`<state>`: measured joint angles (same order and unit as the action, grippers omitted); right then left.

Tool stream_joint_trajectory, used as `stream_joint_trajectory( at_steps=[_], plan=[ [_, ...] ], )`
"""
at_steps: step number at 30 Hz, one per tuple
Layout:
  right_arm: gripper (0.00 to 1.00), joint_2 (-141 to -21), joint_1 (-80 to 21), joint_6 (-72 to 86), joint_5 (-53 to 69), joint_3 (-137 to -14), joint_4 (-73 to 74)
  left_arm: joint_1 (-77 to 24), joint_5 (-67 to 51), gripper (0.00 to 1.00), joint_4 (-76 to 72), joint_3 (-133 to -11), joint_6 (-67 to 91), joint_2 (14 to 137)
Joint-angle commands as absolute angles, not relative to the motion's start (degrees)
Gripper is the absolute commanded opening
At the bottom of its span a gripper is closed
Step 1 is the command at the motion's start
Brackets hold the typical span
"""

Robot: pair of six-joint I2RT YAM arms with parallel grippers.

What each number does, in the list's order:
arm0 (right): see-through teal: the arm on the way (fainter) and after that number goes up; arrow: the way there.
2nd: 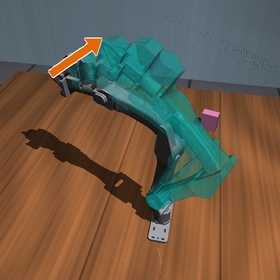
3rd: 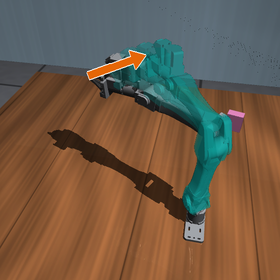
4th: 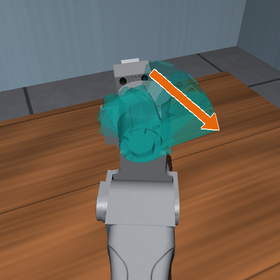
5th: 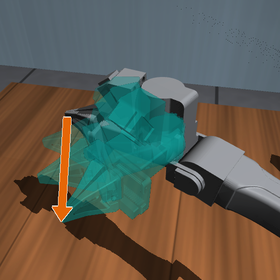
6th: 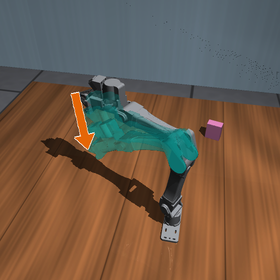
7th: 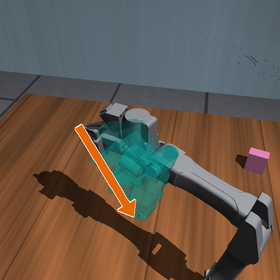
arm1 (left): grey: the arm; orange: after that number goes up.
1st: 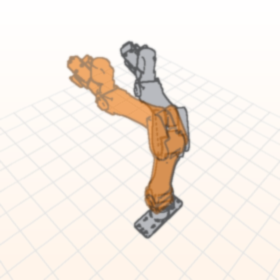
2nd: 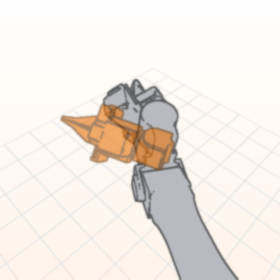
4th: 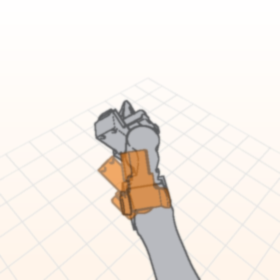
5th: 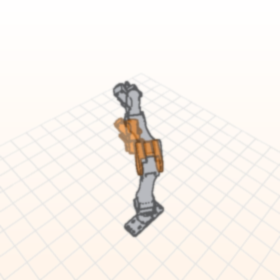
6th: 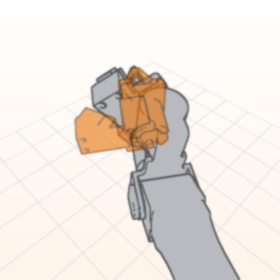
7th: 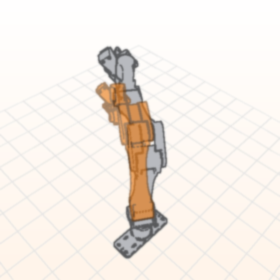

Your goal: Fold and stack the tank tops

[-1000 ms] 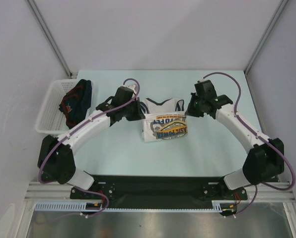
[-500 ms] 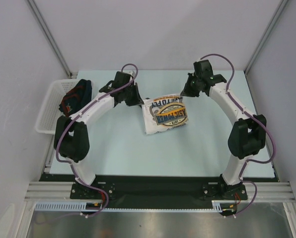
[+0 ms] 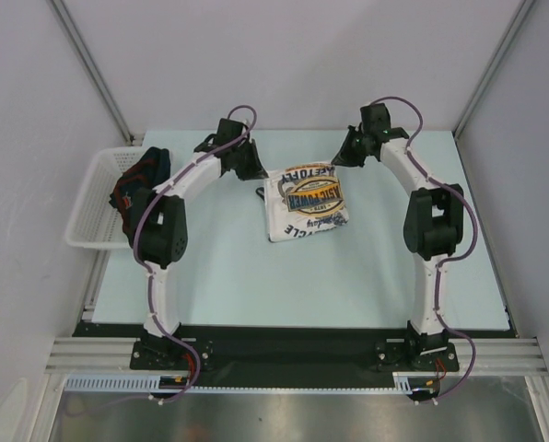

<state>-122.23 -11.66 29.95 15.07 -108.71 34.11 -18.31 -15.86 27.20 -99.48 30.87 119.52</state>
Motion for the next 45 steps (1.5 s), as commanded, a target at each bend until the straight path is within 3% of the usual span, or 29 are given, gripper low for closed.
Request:
stream_joint_trajectory(
  at_steps=[1, 4, 7, 8, 9, 11, 13, 14, 15, 17, 25, 29, 34, 41, 44, 45],
  plan=[
    [0.04, -126.29, -10.46, 30.14, 17.75, -116.44, 31.64, -16.79, -16.00, 0.00, 27.69, -104.06, 29.79, 121.46],
    [0.07, -129.81, -10.46, 30.58, 19.59, -119.88, 30.50, -16.35, -15.73, 0.01, 27.16, -104.50, 30.06, 122.96],
    [0.30, -131.75, -10.55, 31.02, 20.47, -120.50, 28.22, -15.73, -16.08, 0.02, 26.11, -104.15, 30.59, 124.27],
    [0.45, -131.92, -10.55, 31.20, 20.83, -120.24, 26.39, -15.56, -16.00, 0.04, 25.76, -103.89, 30.93, 124.80],
    [0.52, -132.10, -10.63, 31.29, 20.92, -119.45, 25.93, -15.21, -15.82, 0.17, 25.75, -103.89, 31.02, 124.98],
    [0.58, -130.96, -10.81, 29.81, 22.75, -118.05, 23.92, -14.85, -15.38, 0.26, 25.75, -103.80, 30.68, 124.98],
    [0.61, -127.03, -11.60, 28.83, 21.98, -113.50, 22.68, -14.50, -14.77, 0.41, 26.71, -103.71, 29.98, 124.28],
    [0.61, -125.17, -11.78, 28.22, 21.45, -111.20, 21.11, -14.41, -14.07, 0.49, 27.15, -103.45, 29.19, 123.06],
    [0.59, -123.50, -11.95, 27.08, 21.01, -109.18, 20.31, -14.41, -11.45, 0.63, 27.59, -103.19, 28.92, 122.18],
    [0.53, -118.75, -12.39, 26.37, 20.39, -103.03, 17.86, -14.41, -9.67, 0.72, 28.39, -102.31, 28.22, 119.63],
    [0.24, -112.06, -13.27, 27.15, 33.47, -90.01, 12.57, -17.56, -19.31, 0.60, 20.85, -94.93, 31.37, 110.13],
    [0.13, -110.48, -13.71, 31.27, 38.92, -82.02, 7.15, -20.74, -25.99, 0.54, 16.10, -95.27, 35.14, 113.45],
    [0.10, -111.08, -11.25, 39.28, 47.89, -68.06, -9.73, -21.27, -32.69, 0.44, 9.76, -98.25, 40.69, 125.21],
    [0.03, -122.51, -7.30, 43.77, 50.10, -66.53, -16.88, -16.62, -29.70, 0.39, 12.48, -107.39, 40.70, 137.89],
    [0.01, -123.93, -6.86, 41.75, 46.68, -67.41, -11.35, -15.73, -29.62, 0.42, 13.53, -108.54, 38.85, 137.90],
    [0.01, -123.58, -6.86, 40.88, 45.28, -67.50, -10.21, -15.65, -29.45, 0.49, 13.54, -108.72, 37.98, 137.29]
  ],
)
